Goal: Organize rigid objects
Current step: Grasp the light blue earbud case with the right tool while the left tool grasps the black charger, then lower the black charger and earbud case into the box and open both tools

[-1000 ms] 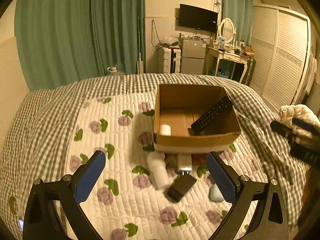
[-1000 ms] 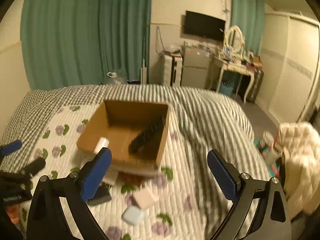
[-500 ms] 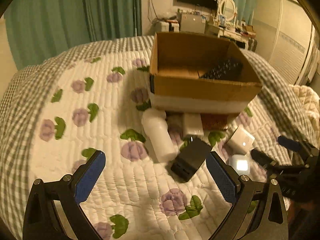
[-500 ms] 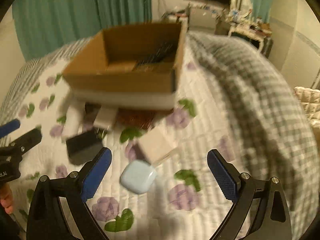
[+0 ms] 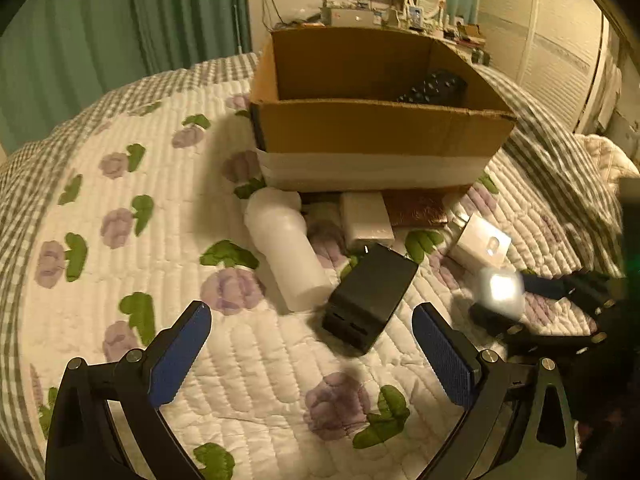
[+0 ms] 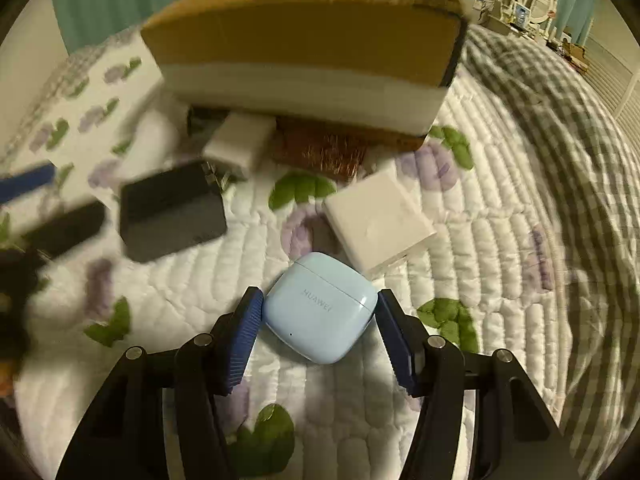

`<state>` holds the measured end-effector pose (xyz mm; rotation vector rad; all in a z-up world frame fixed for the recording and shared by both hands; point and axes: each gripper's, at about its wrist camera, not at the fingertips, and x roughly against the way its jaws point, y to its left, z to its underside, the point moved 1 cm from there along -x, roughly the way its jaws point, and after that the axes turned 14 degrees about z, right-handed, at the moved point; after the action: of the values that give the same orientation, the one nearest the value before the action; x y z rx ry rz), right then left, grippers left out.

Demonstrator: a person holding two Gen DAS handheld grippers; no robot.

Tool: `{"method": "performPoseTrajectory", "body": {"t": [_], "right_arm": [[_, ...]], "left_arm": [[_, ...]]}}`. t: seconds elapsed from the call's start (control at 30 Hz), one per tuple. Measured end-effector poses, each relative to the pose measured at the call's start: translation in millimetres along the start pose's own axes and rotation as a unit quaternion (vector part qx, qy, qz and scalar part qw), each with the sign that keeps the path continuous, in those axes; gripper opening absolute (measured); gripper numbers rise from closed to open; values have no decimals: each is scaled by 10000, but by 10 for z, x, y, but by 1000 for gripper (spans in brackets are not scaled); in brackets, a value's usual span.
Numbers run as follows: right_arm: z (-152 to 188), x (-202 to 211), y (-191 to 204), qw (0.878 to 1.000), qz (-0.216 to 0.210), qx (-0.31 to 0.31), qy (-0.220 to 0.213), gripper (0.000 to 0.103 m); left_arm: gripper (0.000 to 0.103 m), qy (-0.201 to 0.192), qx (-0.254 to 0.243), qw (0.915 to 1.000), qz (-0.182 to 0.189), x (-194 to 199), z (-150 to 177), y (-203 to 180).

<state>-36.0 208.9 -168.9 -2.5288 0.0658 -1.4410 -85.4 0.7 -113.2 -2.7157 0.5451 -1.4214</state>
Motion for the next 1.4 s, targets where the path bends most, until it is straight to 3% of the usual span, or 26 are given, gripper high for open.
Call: {"method": "performPoseTrajectory", "body": {"t": [0.1, 0.2, 0.4, 0.47, 0.6, 0.73, 0.8, 1.17, 1.3, 1.4], "right_arm": [[-44, 130, -159, 9994, -115, -328, -66, 58], [-95, 244, -291, 9986, 160, -473, -198, 58], [-165, 238, -410, 9975, 120, -670, -194, 58], [-187, 256, -411, 9977, 176, -607, -229, 58], [-184, 254, -428, 9978, 167, -593, -244, 58], [-177, 212, -425, 9979, 162, -611, -172, 58], [-171, 215, -420, 9979, 147, -605, -167, 58], [-346, 734, -471, 9951, 98, -566, -808, 58], [-575, 1023, -567, 9911, 59, -612, -1184, 58], [-863, 1276, -680, 9852, -330, -738, -1509, 58]], "left_arm": [[102, 175, 41, 9997, 141, -125, -59, 4], [100, 346, -41, 9988, 354, -239, -110, -53], [70, 943, -612, 9922, 539, -474, -153, -300], [55, 981, -775, 9907, 541, -507, -173, -361], [54, 1029, -1117, 9862, 662, -561, -226, -441], [50, 1051, -1529, 9816, 453, -556, -191, -539], [46, 1042, -1425, 9832, 464, -507, -189, -526], [41, 156, -628, 9973, 337, 314, -388, -429], [41, -321, -340, 9985, 302, 650, -675, -394], [41, -630, -161, 9973, 346, 823, -978, -345]]}}
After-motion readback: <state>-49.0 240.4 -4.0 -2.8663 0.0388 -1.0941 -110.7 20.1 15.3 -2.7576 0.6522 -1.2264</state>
